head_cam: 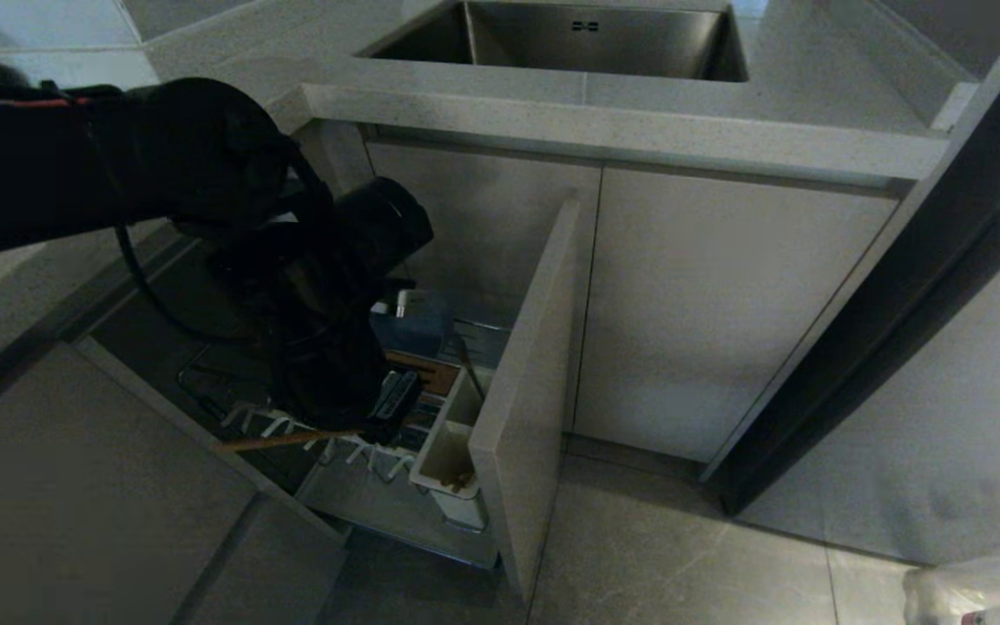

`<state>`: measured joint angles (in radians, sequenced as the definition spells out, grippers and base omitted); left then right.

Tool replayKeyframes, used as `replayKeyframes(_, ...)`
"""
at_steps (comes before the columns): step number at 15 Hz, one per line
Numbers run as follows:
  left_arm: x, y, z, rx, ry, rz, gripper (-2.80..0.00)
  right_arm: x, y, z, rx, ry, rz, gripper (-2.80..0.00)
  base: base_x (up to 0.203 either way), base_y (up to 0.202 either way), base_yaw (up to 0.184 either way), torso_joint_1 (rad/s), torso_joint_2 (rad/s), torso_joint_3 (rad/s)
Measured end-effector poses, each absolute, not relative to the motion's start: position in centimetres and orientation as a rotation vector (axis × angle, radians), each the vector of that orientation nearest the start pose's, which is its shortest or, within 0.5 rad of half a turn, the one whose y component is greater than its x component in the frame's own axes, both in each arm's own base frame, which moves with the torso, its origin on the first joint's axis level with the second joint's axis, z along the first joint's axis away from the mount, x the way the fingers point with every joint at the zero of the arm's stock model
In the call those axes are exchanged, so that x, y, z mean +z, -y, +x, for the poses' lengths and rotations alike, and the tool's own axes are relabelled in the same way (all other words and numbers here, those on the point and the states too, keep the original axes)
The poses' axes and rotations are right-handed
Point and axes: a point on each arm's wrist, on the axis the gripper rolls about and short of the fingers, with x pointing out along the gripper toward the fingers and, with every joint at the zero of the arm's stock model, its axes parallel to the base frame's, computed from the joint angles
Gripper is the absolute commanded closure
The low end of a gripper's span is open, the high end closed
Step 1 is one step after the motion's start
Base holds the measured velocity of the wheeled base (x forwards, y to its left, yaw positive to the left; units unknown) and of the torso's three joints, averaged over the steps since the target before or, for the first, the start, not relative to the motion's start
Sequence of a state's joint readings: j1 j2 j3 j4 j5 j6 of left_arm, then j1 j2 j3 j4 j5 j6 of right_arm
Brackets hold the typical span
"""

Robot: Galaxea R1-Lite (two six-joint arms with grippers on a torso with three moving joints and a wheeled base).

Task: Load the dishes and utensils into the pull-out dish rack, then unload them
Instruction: Pick up the chopsticks and place it in the cupboard

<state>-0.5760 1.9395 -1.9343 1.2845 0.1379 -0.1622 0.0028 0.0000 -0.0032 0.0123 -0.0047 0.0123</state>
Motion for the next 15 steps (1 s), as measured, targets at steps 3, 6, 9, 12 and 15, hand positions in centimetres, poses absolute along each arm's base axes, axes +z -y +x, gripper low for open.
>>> replayKeyframes(3,24.7,17.5,26.7,-0.265,-1.264,0.311,0.00,7.5,0.0,-2.3,-0.002,-0.009,0.012,0.00,0.000,0.000,0.000,0.000,0.00,0.000)
replayKeyframes(6,24.0,18.1,27.1,-0.265,-1.275,0.311,0.00,7.5,0.0,-2.3,-0.002,-0.009,0.012,0.00,0.000,0.000,0.000,0.000,0.00,0.000)
replayKeyframes(9,23.2,18.6,27.6,-0.264,-1.290,0.314,0.00,7.5,0.0,-2.3,-0.002,-0.009,0.012,0.00,0.000,0.000,0.000,0.000,0.00,0.000)
replayKeyframes(12,22.3,19.3,28.5,-0.259,-1.283,0.299,0.00,7.5,0.0,-2.3,-0.002,-0.009,0.012,0.00,0.000,0.000,0.000,0.000,0.00,0.000)
replayKeyframes(15,21.3,19.8,29.2,-0.255,-1.292,0.302,0.00,7.5,0.0,-2.3,-0.002,-0.009,0.012,0.00,0.000,0.000,0.000,0.000,0.00,0.000)
